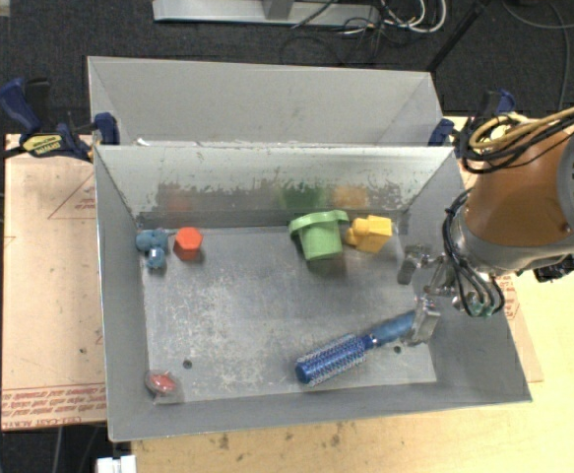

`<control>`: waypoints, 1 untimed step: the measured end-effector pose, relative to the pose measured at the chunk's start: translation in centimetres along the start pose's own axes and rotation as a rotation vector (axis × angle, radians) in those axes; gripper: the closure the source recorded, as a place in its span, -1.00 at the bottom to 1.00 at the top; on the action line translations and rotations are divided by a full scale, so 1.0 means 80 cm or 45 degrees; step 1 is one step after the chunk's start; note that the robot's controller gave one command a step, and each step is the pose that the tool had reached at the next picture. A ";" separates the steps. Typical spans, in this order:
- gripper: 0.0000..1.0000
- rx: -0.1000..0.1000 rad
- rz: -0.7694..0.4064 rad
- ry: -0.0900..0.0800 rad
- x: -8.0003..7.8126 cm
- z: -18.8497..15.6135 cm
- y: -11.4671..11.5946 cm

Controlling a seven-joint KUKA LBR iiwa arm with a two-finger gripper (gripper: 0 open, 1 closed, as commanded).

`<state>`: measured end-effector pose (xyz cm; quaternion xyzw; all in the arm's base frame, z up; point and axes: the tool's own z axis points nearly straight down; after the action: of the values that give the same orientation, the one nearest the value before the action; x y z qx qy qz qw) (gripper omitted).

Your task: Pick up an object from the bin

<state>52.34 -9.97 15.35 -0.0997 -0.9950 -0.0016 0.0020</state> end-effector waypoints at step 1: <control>-1.00 0.002 -0.347 -0.001 -0.011 0.106 0.015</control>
Offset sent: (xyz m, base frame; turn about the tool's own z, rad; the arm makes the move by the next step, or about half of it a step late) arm 0.0107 0.0086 -0.0835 -0.2738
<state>53.36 -8.96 6.84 0.0364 -0.9993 -0.0011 0.0013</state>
